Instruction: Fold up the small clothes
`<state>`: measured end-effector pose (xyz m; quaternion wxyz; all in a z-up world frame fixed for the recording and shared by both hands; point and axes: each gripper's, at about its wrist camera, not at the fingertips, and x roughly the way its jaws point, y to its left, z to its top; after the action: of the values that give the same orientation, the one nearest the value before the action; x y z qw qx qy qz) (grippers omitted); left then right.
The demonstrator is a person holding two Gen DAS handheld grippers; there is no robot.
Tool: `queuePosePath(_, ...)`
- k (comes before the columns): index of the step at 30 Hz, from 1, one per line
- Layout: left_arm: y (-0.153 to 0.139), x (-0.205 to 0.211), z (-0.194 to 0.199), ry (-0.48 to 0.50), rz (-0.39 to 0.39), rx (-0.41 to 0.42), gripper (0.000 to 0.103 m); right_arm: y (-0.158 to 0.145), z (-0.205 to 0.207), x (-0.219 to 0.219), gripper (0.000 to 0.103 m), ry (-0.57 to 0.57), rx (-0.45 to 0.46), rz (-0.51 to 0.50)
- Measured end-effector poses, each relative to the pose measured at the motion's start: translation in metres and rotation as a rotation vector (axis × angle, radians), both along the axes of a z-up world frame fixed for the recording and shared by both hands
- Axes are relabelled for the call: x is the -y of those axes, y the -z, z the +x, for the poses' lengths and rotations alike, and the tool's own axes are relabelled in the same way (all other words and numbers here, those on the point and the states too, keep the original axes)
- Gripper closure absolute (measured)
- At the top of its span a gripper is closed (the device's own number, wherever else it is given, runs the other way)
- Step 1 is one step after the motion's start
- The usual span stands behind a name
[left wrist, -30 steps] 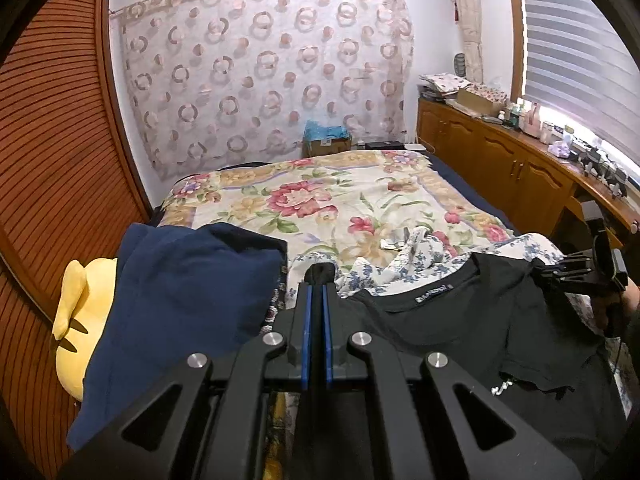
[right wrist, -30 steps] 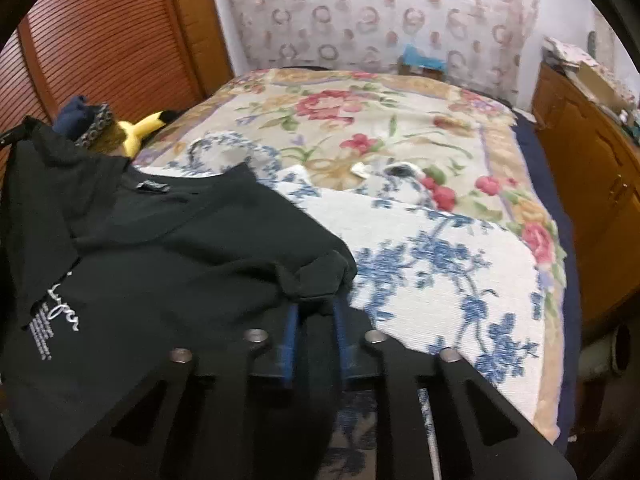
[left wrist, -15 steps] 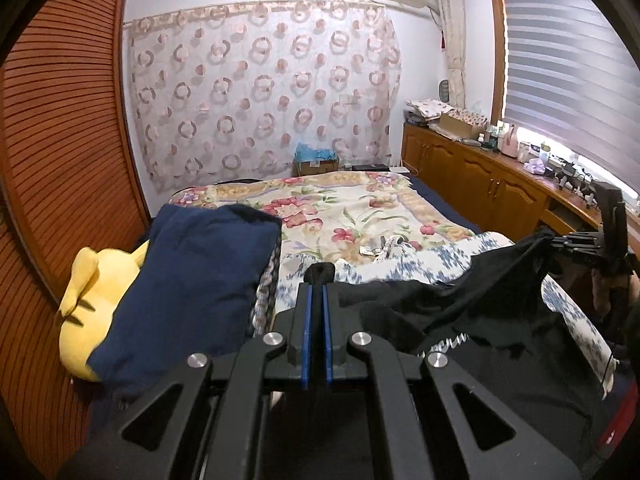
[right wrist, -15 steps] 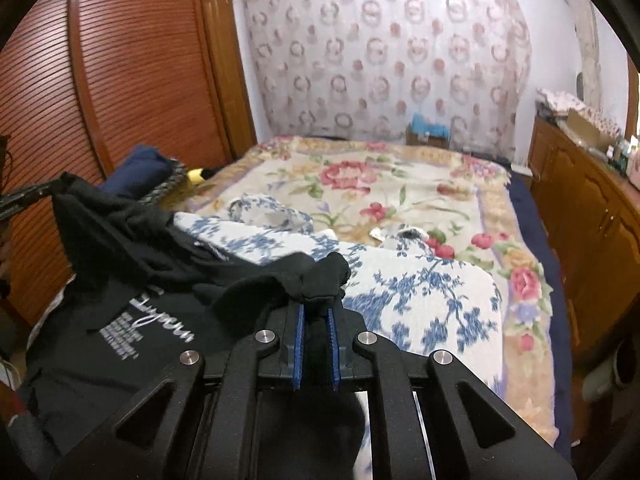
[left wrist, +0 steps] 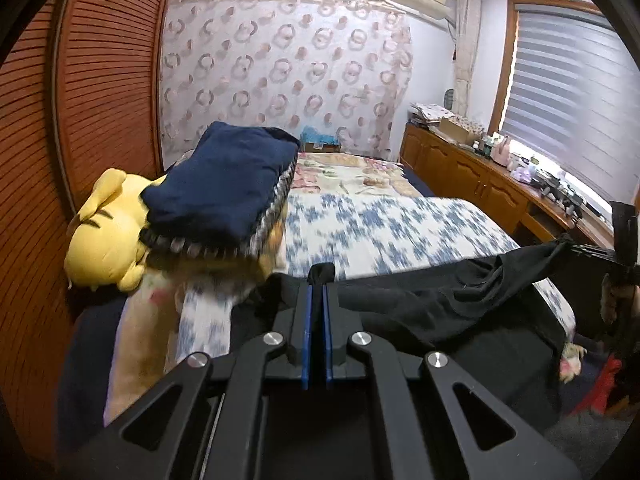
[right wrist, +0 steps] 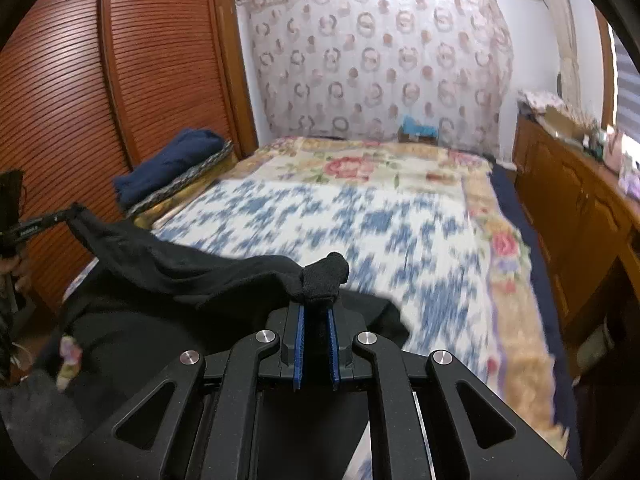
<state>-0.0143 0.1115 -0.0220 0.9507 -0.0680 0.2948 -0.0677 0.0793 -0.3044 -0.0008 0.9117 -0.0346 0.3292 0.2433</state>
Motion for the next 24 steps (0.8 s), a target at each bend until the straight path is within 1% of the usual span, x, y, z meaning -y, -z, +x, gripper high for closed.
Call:
queuePosePath(1,0.003,0.0,-0.01,-0.003,-0.005,-0.011,0.101,0.004,-0.013,-0.001,0.096,-0.004,-0.021,-0.015)
queuePosePath(4,0.007,-0.003,-0.032,-0.014,0.003,-0.021,0.101,0.011,-0.035,-0.003,0.096,-0.015,-0.046,-0.046)
queuePosePath(8,0.007,-0.016,-0.049,-0.046,-0.008,-0.03,0.101,0.011,-0.058,-0.003,0.096,-0.033,-0.064,-0.067)
queuePosePath(12,0.007,-0.024,-0.057,-0.059,0.008,-0.036,0.101,0.006,-0.079,0.001,0.096,-0.053,-0.072,-0.082)
queuePosePath(15,0.014,-0.025,-0.051,-0.052,0.015,-0.064,0.1,0.014,-0.083,0.002,0.095,-0.063,-0.114,-0.076)
queuePosePath(17,0.018,-0.022,-0.049,-0.057,0.04,-0.071,0.1,0.021,-0.085,0.001,0.095,-0.06,-0.129,-0.082)
queuePosePath(19,0.017,-0.021,-0.05,-0.054,0.042,-0.067,0.1,0.026,-0.084,0.001,0.089,-0.056,-0.138,-0.082)
queuePosePath(20,0.016,-0.021,-0.05,-0.051,0.038,-0.064,0.1,0.025,-0.084,0.001,0.088,-0.049,-0.137,-0.088)
queuePosePath(22,0.013,-0.02,-0.05,-0.048,0.038,-0.052,0.093,0.023,-0.083,0.002,0.084,-0.041,-0.13,-0.096)
queuePosePath(23,0.012,-0.019,-0.049,-0.049,0.038,-0.044,0.092,0.02,-0.083,0.003,0.083,-0.038,-0.123,-0.095)
queuePosePath(24,0.012,-0.019,-0.048,-0.046,0.035,-0.043,0.09,0.017,-0.083,0.004,0.079,-0.036,-0.114,-0.093)
